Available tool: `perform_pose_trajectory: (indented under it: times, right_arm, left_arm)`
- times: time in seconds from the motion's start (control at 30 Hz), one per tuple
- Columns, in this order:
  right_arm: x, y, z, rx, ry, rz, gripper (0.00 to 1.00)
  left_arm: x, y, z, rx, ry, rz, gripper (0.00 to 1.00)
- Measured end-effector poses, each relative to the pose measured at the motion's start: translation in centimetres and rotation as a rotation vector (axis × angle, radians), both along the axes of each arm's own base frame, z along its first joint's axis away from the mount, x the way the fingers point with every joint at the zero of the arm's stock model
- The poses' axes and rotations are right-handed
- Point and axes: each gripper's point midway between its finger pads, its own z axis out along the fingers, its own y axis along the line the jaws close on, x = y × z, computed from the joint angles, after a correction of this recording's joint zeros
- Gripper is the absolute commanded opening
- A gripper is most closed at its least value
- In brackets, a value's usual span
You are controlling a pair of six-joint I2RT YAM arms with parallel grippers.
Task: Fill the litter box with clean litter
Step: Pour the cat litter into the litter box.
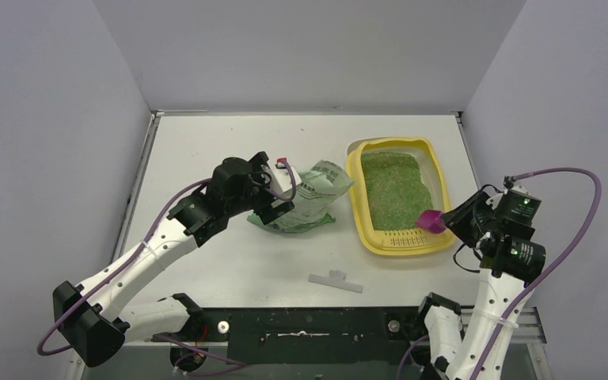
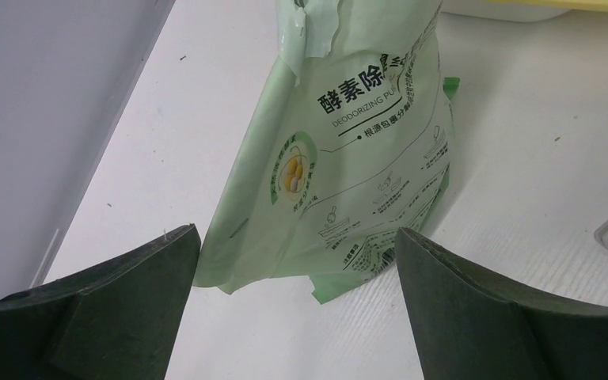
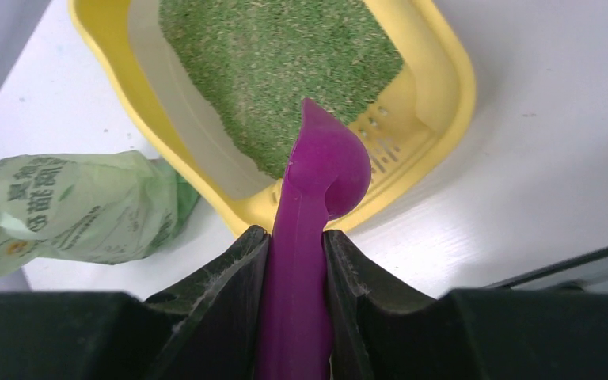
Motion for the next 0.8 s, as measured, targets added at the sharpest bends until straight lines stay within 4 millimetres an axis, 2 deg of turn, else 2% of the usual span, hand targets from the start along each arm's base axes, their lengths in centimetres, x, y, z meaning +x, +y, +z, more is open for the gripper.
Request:
perform_pose_trajectory:
  times: [0.13,0.23,0.33,0.43,0.6,0.7,0.8]
  right_arm:
    - [2.0,0.9,-0.3,0.092,-0.041,0.014,0.0]
    - [4.2,1.0,-0.5,0.139,-0.053,0.014,0.0]
    - [7.9,1.6,-0.7,0.147,-0.071,0.051,0.0]
    - [11.7,2.7,-1.6,0.123,-0.045,0.108,0.0]
    - [19.3,3.8,-3.0,0.04,-0.022,0.165,0.0]
    - [22.1,3.4,-2.9,0.001,-0.038,0.173,0.0]
    - [24.6,3.0,-2.2,-0.028,-0.078,0.185,0.0]
  left_arm:
    - [-0.1,0.0,0.1,-0.01,-0.005,-0.001,0.92]
    - [-0.3,-0.1,0.6,-0.032,0.0,-0.002,0.92]
    - [-0.5,-0.4,1.8,-0.059,0.002,-0.009,0.92]
    - [-0.4,-0.7,4.2,-0.09,-0.021,-0.011,0.92]
    - [-0.3,-1.0,7.5,-0.121,-0.048,-0.028,0.92]
    - [-0.1,-1.3,7.8,-0.113,-0.029,-0.047,0.93]
    - [0.9,-1.4,7.0,-0.089,0.009,-0.04,0.93]
